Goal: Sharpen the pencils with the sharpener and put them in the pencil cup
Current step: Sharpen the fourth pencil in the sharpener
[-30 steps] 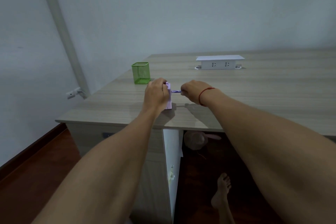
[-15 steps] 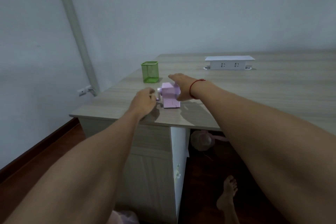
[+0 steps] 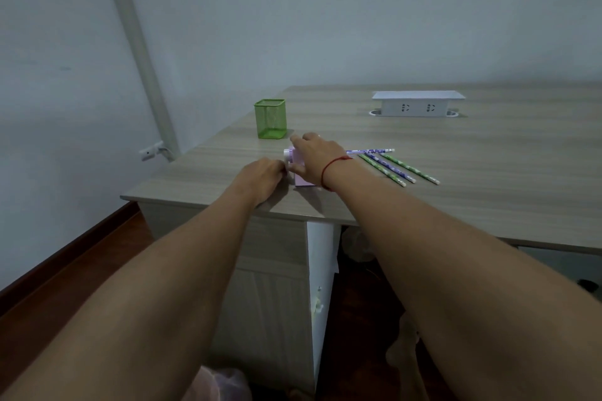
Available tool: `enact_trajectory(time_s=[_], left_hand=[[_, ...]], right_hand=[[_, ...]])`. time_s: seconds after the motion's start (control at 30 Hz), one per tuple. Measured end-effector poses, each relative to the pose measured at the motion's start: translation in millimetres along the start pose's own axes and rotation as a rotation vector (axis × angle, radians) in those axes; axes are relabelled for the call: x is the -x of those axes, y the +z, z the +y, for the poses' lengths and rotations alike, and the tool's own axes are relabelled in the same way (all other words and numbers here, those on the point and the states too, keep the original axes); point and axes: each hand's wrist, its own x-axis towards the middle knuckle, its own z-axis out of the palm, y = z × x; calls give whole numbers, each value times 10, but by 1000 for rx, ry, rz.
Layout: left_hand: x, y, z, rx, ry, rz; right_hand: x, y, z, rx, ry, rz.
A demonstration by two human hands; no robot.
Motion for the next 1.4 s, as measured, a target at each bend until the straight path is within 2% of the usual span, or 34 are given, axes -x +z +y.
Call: enact_trajectory(time_s=[0.23, 0.37, 0.47, 0.73, 0.97, 1.13, 1.3, 1.4], left_hand=[[-174, -89, -127, -130, 128, -114], [-381, -364, -158, -257, 209, 35], [-381, -391, -133, -271, 261, 49], [-291, -486, -83, -331, 244, 191], [158, -476, 56, -184, 298, 245], [424, -336, 115, -155, 265, 115], [313, -164, 63, -240, 166, -34], [170, -28, 14, -177, 114, -79]], right_hand=[[-19, 44, -4, -9, 7, 37], [-21, 27, 0, -17, 2, 21], [-33, -8, 20, -16, -7, -6], [-43, -83, -36, 62, 16, -57], [-70, -100, -79, 42, 66, -65], [-75, -108, -93, 78, 56, -68], [-70, -32, -103, 32, 67, -19], [-75, 32, -101, 1, 80, 36]])
